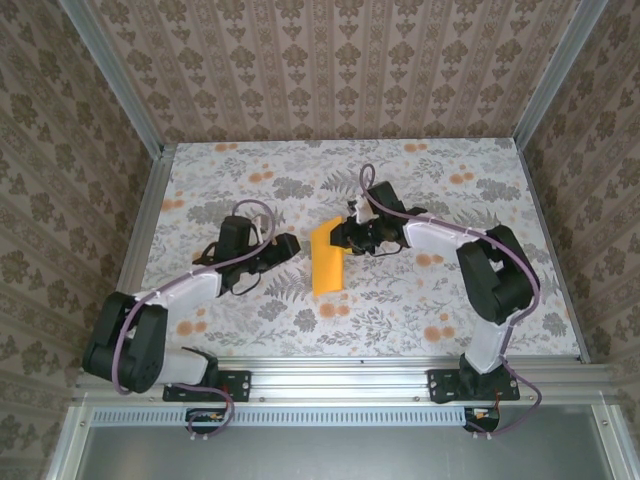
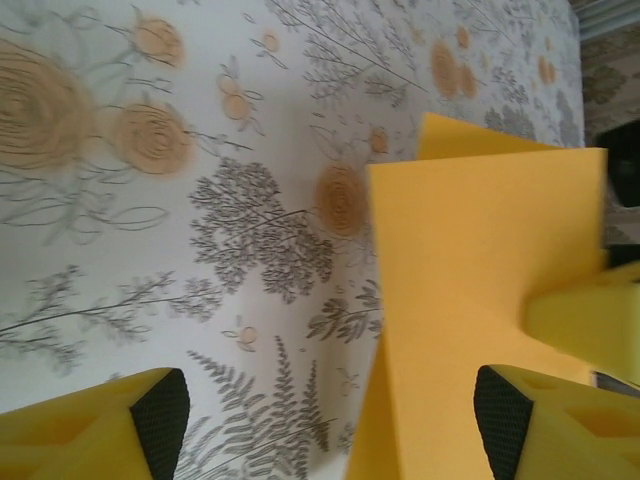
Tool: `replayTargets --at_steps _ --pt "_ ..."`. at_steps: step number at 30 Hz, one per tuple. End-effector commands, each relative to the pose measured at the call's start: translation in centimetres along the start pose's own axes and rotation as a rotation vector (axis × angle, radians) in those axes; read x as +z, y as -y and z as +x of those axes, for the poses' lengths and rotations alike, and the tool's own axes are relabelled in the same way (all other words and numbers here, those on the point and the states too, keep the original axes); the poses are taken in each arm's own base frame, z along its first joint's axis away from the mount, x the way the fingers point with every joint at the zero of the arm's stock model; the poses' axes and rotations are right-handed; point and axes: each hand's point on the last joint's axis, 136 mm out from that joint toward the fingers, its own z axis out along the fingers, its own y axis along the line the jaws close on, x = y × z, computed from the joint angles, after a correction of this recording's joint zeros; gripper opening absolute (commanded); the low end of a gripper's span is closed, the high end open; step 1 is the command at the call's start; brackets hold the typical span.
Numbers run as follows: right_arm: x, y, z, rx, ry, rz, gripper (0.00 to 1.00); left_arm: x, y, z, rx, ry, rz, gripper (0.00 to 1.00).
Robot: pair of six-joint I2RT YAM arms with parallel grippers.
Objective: Fold a paper plane with a square sheet of paper (pick it up from the middle)
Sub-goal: First fold in half a square sheet of paper at the center of the table.
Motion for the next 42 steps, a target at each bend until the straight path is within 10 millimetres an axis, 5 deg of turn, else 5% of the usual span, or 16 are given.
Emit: replayTargets --at_steps 1,13,36,42 --pt "1.1 1.4 0.2 0.060 -0.036 -0.041 0.30 1.1 2.0 0.2 -0.004 -0.025 0.078 0.76" --pt "1.9 7.3 0.5 0.126 -0.041 0.089 0.32 4.4 2.0 3.3 -0.020 -0.140 0.073 0.69" --pt "1.0 4.9 -0.8 0.205 -0.008 -0.117 0.43 5.8 3.2 7.5 -0.181 -0.308 0.249 0.77" --pt "0.9 5.0 -0.9 0.221 -0.004 -0.136 0.43 5.9 3.7 7.2 -0.187 -0.298 0.274 0.66"
